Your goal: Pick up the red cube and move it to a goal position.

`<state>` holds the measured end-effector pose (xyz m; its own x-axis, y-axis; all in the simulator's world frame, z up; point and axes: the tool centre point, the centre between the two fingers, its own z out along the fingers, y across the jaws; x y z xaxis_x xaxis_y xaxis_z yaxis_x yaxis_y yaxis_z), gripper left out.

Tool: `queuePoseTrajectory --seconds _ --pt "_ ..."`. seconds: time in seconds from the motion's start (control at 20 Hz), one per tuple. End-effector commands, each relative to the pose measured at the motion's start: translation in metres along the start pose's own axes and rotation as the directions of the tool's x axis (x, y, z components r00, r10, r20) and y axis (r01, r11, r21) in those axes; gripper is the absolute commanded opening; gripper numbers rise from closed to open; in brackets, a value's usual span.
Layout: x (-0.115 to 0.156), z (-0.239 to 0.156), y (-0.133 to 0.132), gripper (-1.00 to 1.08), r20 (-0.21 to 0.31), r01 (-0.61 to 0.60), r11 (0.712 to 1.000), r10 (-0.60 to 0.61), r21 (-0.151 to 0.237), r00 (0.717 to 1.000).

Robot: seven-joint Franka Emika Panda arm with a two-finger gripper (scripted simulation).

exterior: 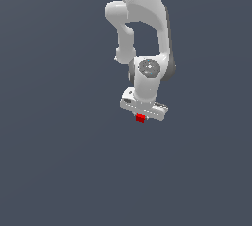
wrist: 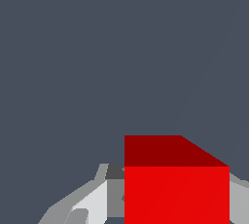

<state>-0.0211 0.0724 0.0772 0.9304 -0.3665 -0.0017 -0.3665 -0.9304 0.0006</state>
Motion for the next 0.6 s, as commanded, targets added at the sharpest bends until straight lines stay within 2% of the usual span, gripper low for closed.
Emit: queuePoseTrajectory --seconds 0.0,0.55 --pt "-0.003 -0.021 0.004 -1.0 -0.001 0.0 1.0 0.0 0.001 1.0" --pt "-0.019 -0.138 0.027 -1.0 -0.001 -0.001 1.0 0.001 0.001 1.0"
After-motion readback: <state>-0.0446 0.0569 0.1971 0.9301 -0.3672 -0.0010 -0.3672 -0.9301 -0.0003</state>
